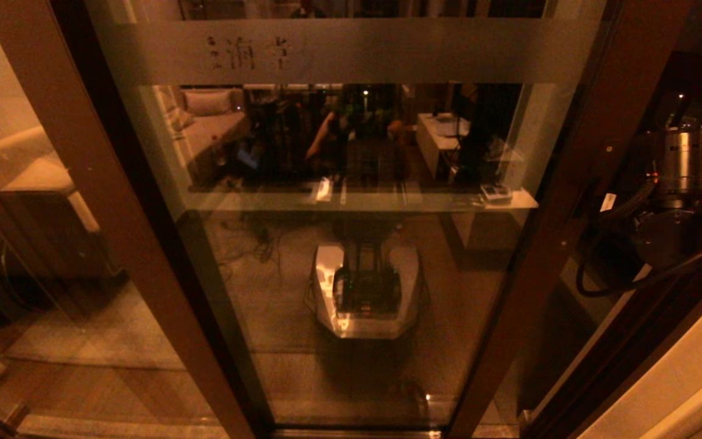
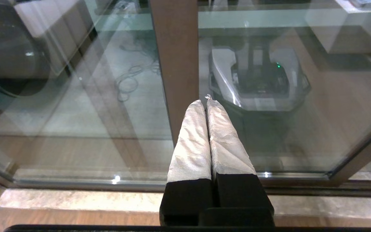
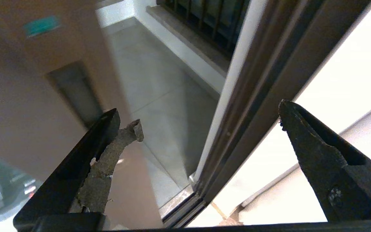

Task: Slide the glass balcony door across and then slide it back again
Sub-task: Close the slid door

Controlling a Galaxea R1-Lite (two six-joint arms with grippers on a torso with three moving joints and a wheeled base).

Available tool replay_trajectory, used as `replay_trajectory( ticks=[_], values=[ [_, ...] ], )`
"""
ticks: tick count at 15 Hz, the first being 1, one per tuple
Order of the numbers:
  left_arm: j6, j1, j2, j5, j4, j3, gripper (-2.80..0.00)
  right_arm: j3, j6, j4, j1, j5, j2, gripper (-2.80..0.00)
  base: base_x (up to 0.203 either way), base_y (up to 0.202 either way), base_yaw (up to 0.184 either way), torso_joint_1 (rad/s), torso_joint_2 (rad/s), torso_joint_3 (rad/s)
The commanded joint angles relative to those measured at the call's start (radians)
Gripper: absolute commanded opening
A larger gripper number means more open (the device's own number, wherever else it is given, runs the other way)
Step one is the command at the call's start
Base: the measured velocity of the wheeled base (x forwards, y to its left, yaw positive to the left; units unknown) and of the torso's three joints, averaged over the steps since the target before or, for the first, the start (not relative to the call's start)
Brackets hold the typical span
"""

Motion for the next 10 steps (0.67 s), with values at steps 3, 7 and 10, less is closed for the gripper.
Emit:
replay_trajectory(
  ticks=[3, 7, 10],
  values=[
    [0.001, 0.000, 0.000, 0.000, 0.001, 0.000, -2.80, -0.019, 0.004, -0.005, -0.002, 0.008, 0.023, 0.00, 0.000, 0.000, 0.000, 0.000, 0.00, 0.000],
    [0.001, -0.002, 0.000, 0.000, 0.001, 0.000, -2.80, -0.037, 0.003, -0.005, -0.003, 0.021, 0.038, 0.00, 0.000, 0.000, 0.000, 0.000, 0.00, 0.000],
    [0.001, 0.000, 0.000, 0.000, 0.001, 0.000, -2.80, -0.041, 0.003, -0.005, -0.005, 0.031, 0.052, 0.00, 0.000, 0.000, 0.000, 0.000, 0.00, 0.000]
  ],
)
